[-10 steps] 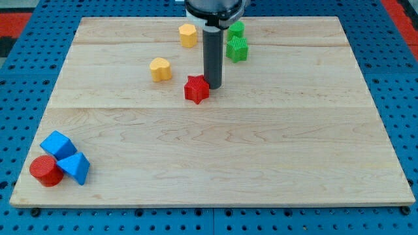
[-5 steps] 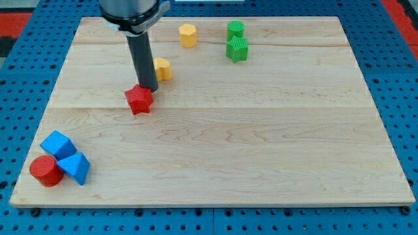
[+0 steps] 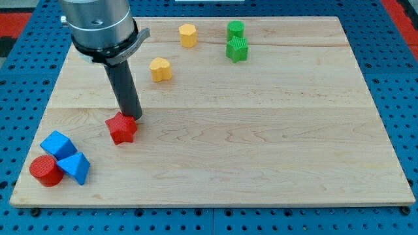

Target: Push red star into the blue cube and blue traingle

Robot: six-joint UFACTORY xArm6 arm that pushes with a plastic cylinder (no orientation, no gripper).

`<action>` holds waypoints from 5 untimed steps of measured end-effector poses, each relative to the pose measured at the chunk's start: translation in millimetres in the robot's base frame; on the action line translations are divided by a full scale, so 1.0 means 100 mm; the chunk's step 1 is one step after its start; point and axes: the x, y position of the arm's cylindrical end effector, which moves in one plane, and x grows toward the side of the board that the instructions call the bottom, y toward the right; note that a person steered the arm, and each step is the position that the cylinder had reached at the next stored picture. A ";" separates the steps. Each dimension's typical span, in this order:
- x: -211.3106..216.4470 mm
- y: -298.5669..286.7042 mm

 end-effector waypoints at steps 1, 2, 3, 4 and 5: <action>0.13 0.02; 0.28 0.02; 0.39 0.01; 0.48 -0.07; 0.50 -0.01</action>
